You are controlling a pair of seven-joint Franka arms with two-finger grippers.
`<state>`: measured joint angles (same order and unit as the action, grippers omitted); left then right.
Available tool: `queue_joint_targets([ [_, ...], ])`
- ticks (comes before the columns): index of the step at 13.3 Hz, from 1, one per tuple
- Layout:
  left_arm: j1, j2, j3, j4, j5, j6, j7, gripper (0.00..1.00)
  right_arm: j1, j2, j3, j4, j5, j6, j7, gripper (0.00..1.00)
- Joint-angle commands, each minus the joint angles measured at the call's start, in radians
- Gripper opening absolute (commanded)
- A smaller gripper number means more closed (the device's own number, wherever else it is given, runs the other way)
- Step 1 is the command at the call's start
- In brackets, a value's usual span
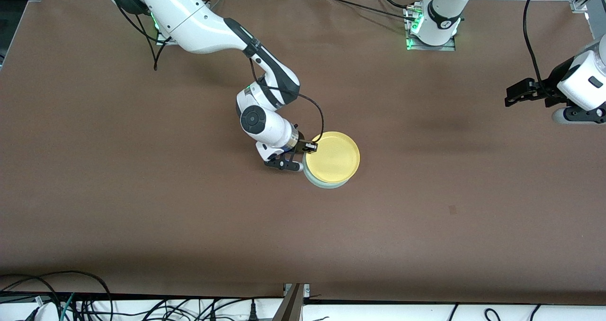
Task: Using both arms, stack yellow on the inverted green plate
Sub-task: 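Lower the yellow plate onto the green plate and open the right gripper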
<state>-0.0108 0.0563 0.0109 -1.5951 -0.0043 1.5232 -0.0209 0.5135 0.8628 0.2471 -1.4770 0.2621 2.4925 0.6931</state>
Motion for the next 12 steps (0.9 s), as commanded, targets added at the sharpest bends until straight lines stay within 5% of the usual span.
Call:
queue_joint_targets([
  [1,0.032,-0.004,-0.002,0.023,-0.026,0.017,0.018,1.00,0.003,-0.016,-0.008,-0.037,0.009,0.006,0.006,0.07],
  [2,0.028,0.005,-0.006,0.035,-0.025,0.017,0.019,1.00,-0.001,-0.018,-0.009,-0.037,0.006,0.006,0.035,0.90],
  [3,0.026,0.011,-0.008,0.037,-0.023,0.018,0.009,1.00,0.000,-0.028,-0.015,-0.031,-0.003,0.005,0.045,1.00],
  [8,0.018,0.016,-0.045,0.041,-0.008,0.018,0.007,1.00,-0.027,-0.126,-0.115,0.042,-0.015,-0.229,0.001,1.00],
  [12,0.020,0.016,-0.043,0.041,-0.008,0.018,0.009,1.00,-0.102,-0.174,-0.195,0.110,-0.034,-0.453,-0.215,1.00],
])
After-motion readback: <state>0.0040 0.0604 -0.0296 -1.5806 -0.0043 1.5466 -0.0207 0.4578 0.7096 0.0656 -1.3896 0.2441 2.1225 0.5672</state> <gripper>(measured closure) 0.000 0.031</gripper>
